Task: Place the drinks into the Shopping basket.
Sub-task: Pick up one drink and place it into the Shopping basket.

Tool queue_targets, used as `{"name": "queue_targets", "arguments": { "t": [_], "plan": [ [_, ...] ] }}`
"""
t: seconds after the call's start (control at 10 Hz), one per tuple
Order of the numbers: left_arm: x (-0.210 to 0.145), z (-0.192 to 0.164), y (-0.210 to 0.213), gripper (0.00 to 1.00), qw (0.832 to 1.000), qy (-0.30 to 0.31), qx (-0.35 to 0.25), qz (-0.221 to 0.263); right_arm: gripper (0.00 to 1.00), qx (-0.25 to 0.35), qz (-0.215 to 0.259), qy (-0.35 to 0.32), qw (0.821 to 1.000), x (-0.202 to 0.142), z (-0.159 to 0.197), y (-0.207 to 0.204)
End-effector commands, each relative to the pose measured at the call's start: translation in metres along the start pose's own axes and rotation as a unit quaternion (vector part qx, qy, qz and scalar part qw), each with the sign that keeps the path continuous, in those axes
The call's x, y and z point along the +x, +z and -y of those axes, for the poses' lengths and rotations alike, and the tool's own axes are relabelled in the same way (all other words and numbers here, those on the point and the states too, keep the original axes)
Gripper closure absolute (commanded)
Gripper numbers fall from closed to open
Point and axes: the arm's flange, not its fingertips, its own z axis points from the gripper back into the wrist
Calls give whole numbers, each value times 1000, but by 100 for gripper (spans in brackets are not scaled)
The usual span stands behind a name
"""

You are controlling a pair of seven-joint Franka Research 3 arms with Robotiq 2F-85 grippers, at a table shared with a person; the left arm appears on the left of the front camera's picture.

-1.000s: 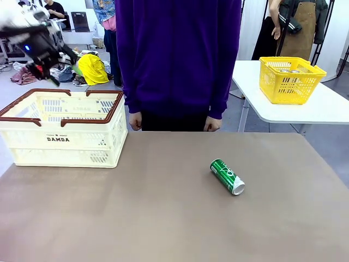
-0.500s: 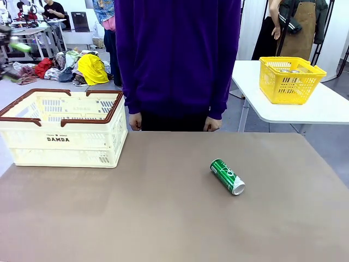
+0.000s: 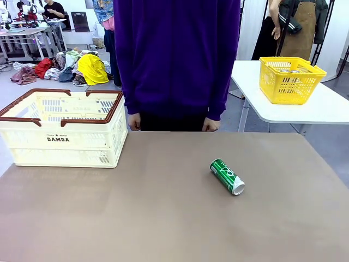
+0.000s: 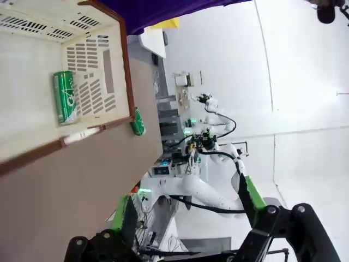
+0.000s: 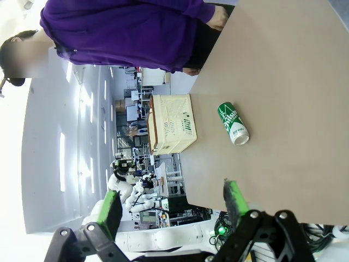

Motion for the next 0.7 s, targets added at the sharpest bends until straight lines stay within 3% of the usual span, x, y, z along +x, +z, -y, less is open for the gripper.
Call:
{"name": "queue_targets", "arguments": {
  "t": [0.0,0.6],
  "plan": [
    [-22,10,4,0,1000,0,-4,17,0,13,4,5,1000,1,-3,-1],
    [-22,10,4,0,1000,0,-4,17,0,13,4,5,1000,1,-3,-1]
  ]
}}
